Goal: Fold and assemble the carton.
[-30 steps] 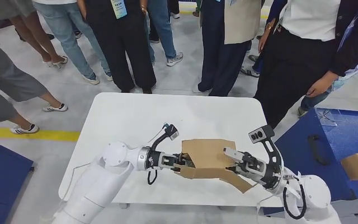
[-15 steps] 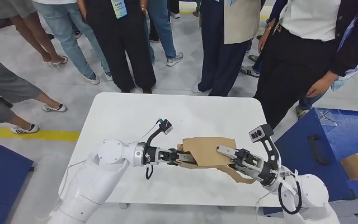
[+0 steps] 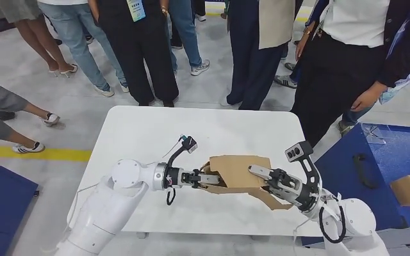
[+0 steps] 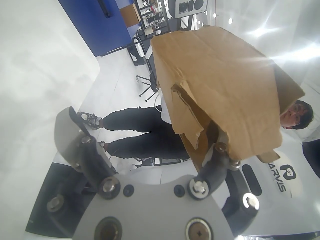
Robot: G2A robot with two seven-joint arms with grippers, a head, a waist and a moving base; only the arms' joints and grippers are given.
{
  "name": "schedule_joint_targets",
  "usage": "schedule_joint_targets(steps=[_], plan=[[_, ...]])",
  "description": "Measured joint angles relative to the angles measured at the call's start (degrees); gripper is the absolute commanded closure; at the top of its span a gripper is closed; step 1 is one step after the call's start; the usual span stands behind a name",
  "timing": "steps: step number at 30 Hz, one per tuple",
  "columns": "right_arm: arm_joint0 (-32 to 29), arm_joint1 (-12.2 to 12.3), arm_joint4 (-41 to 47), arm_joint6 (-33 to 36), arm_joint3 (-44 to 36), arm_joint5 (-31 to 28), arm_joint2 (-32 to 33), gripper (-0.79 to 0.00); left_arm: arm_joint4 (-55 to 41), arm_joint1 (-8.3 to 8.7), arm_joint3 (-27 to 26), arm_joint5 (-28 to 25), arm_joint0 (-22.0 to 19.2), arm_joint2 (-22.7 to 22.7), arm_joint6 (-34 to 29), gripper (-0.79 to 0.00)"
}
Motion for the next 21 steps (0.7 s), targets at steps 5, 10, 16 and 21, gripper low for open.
schedule_joint_targets(steps=[5, 10, 16, 21], plan=[[-0.3, 0.2, 0.0, 0.2, 0.1, -0.6, 0.3, 0.000, 0.4, 0.67, -2.6, -0.2, 2.5, -2.4, 2.2, -0.785], [-0.7, 0.3, -0.2, 0.8, 0.1, -1.0, 0.3, 0.000, 1.6, 1.26, -4.7, -0.1, 4.2, -4.4, 3.8, -0.785], [-1.3, 0.6, -0.3, 2.2, -0.3, -1.4, 0.3, 0.000, 4.1, 1.59, -5.8, 1.2, 5.0, -5.2, 6.2, -0.785], [-1.9, 0.8, 0.5, 3.7, -0.8, -1.2, 0.6, 0.000, 4.7, 1.56, -5.6, 1.9, 4.7, -5.0, 7.6, -0.785]])
